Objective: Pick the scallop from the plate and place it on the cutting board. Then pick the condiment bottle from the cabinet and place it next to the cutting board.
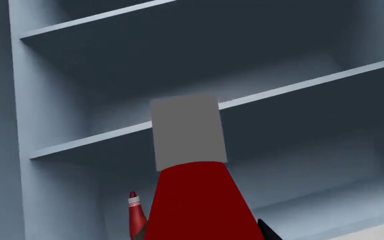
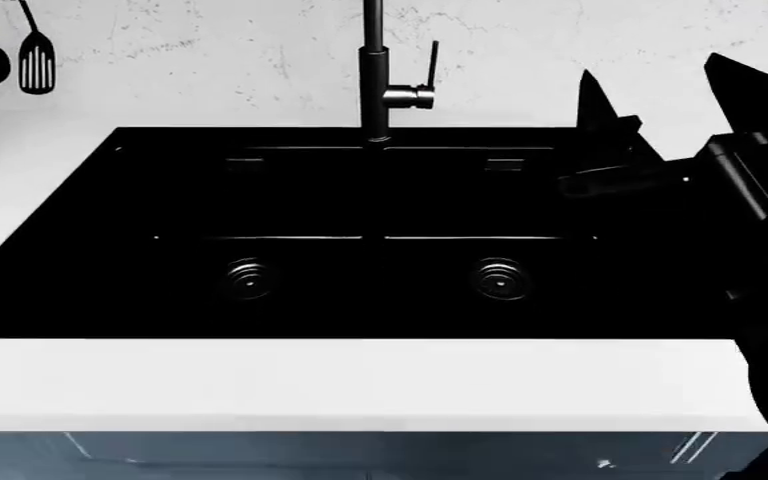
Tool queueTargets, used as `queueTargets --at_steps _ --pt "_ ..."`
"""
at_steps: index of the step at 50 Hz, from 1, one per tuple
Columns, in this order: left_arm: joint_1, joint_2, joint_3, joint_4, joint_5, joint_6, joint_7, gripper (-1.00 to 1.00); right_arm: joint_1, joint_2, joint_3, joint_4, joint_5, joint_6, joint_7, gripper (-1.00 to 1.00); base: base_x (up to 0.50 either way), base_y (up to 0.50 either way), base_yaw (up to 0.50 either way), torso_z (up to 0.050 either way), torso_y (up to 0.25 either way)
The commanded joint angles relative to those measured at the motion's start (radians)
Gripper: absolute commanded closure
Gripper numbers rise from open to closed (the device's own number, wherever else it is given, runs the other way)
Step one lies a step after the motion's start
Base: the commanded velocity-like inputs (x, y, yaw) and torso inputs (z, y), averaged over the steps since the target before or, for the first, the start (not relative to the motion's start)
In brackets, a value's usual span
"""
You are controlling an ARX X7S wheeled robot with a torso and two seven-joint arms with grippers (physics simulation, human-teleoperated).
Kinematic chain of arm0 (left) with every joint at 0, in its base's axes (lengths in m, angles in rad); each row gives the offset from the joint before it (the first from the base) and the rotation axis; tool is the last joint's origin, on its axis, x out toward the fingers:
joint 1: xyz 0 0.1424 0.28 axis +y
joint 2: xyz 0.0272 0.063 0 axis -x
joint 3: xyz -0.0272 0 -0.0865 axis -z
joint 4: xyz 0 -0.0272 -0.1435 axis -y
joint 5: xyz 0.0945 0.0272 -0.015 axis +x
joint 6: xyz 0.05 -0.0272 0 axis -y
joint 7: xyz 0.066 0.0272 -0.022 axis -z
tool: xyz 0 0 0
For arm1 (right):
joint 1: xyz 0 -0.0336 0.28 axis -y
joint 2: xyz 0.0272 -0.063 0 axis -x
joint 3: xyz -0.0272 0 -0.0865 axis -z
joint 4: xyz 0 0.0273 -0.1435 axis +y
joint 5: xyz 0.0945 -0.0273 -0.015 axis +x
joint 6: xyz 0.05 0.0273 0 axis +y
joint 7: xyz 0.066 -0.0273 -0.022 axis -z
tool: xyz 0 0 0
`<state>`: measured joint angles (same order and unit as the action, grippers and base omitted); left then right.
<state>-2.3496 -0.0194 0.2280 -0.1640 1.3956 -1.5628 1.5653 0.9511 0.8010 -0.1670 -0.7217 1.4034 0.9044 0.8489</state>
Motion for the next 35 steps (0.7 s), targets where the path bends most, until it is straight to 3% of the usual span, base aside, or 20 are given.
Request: queueTargets --at_steps 1,20,25,29,31,35 --pt "0.021 0.011 -0.010 0.004 0.023 -0.008 0.005 1.00 -0.008 0.000 -0.002 -0.001 -0.009 -0.007 -0.005 -1.00 -0.50 0.00 0.00 0.000 0.000" --pt "0.341 0.019 -0.042 0.247 0.055 -0.008 0.005 1.00 -0.031 -0.005 0.004 -0.013 -0.026 -0.035 -0.020 -1.00 -0.50 0.00 0.00 0.000 0.000" --pt "0.412 0.019 -0.061 0.320 0.070 -0.008 0.005 1.00 -0.062 -0.013 0.017 -0.033 -0.064 -0.070 -0.051 -1.00 -0.02 0.00 0.00 0.003 0.000" --pt "0.489 0.019 -0.063 0.389 0.070 -0.008 0.005 1.00 -0.155 -0.023 0.052 -0.069 -0.138 -0.145 -0.097 -1.00 0.00 0.00 0.00 0.000 0.000" --pt "0.643 0.019 -0.054 0.511 0.117 -0.008 0.005 1.00 -0.325 -0.062 0.076 -0.125 -0.315 -0.287 -0.202 -1.00 0.00 0.00 0.00 0.000 0.000" --pt "0.766 0.019 -0.056 0.598 0.157 -0.008 0.005 1.00 -0.412 -0.095 0.067 -0.133 -0.431 -0.371 -0.267 -1.00 0.00 0.00 0.00 0.000 0.000"
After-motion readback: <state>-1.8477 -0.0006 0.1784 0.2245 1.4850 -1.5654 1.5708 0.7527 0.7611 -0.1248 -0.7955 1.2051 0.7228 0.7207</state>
